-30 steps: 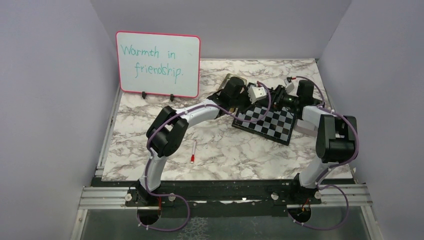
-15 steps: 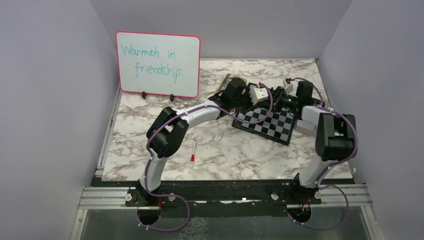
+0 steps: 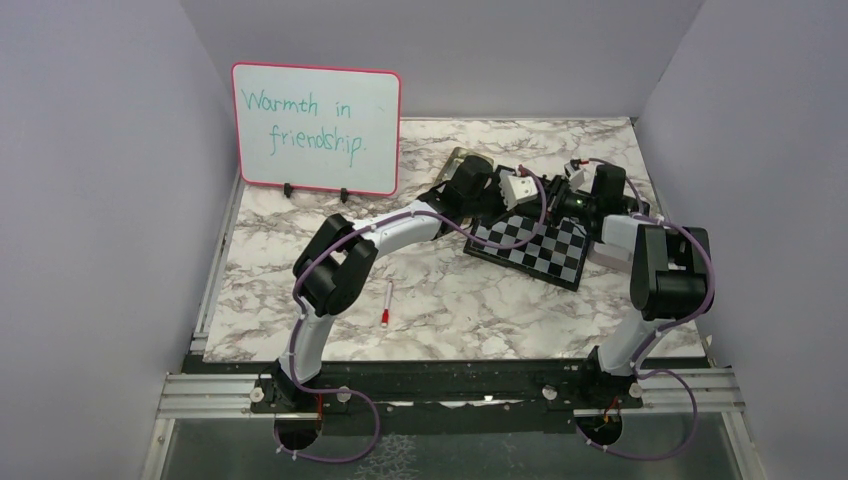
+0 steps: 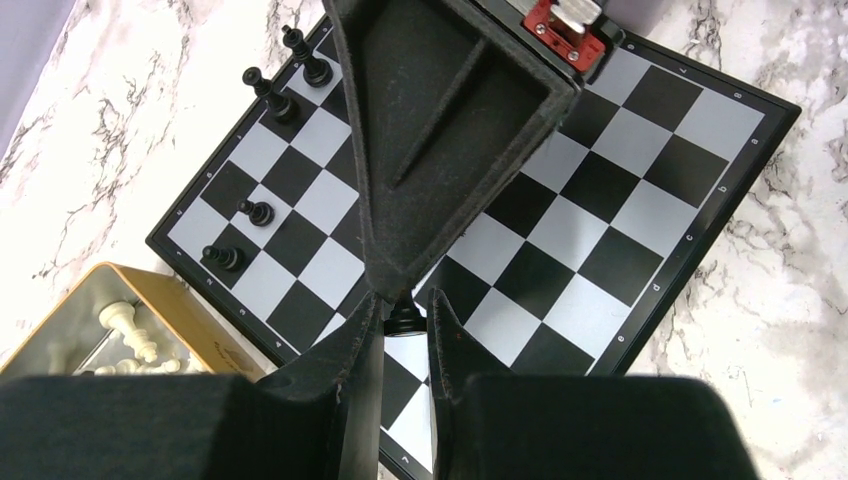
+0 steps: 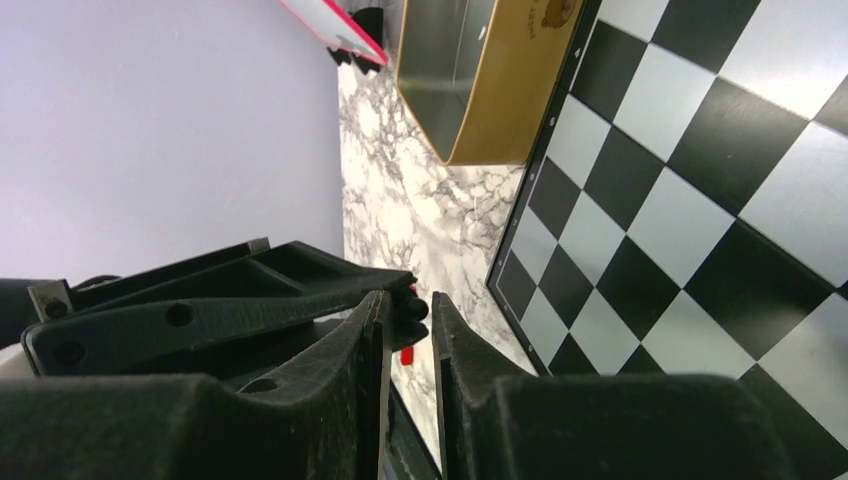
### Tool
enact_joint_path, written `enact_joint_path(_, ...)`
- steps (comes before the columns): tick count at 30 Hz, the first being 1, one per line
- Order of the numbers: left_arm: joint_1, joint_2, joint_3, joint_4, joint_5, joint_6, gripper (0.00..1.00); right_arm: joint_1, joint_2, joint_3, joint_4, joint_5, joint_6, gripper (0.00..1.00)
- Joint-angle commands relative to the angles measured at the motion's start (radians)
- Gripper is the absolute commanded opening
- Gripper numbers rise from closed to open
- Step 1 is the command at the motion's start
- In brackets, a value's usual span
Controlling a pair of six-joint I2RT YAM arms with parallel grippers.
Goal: Set up the chess pieces on the board
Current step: Pick up the chess piece from the chessboard.
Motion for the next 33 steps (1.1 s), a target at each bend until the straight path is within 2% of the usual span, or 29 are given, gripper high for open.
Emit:
enact_joint_path(1, -0.009, -0.049, -0.011, 0.043, -0.014, 0.015, 0.01, 0.009, 0.018, -0.032, 0.114, -0.085, 0.083, 0.26)
enact_joint_path(7, -0.010, -0.049, -0.016, 0.048, -0.024, 0.021, 0.00, 0.009, 0.023, -0.054, 0.173, -0.106, 0.131, 0.25)
enact_joint_path(14, -0.012, -0.042, -0.024, 0.048, -0.035, 0.031, 0.00, 0.010, 0.014, -0.077, 0.250, -0.100, 0.180, 0.10)
enact_joint_path(18, -0.012, -0.041, -0.030, 0.046, -0.048, 0.035, 0.01, 0.009, 0.006, -0.082, 0.259, -0.087, 0.181, 0.07)
enact_joint_path(20, -0.011, -0.041, -0.026, 0.039, -0.058, 0.036, 0.10, 0.009, -0.001, -0.081, 0.241, -0.071, 0.161, 0.06)
enact_joint_path(24, -0.012, -0.047, -0.031, 0.019, -0.103, 0.027, 0.39, 0.010, -0.029, -0.071, 0.163, -0.001, 0.091, 0.06)
enact_joint_path(30, -0.010, -0.062, -0.032, -0.020, -0.106, -0.028, 0.60, 0.009, -0.051, -0.020, 0.035, 0.129, -0.031, 0.06)
enact_joint_path(31, -0.010, -0.068, -0.030, -0.034, -0.102, -0.042, 0.73, 0.009, -0.050, -0.007, 0.024, 0.148, -0.043, 0.06)
enact_joint_path(32, -0.010, -0.076, -0.034, -0.044, -0.106, -0.061, 0.92, 0.009, -0.049, 0.002, 0.017, 0.166, -0.052, 0.06)
enact_joint_path(33, -0.010, -0.088, -0.041, -0.054, -0.121, -0.076, 0.98, 0.009, -0.051, 0.011, 0.014, 0.185, -0.061, 0.06)
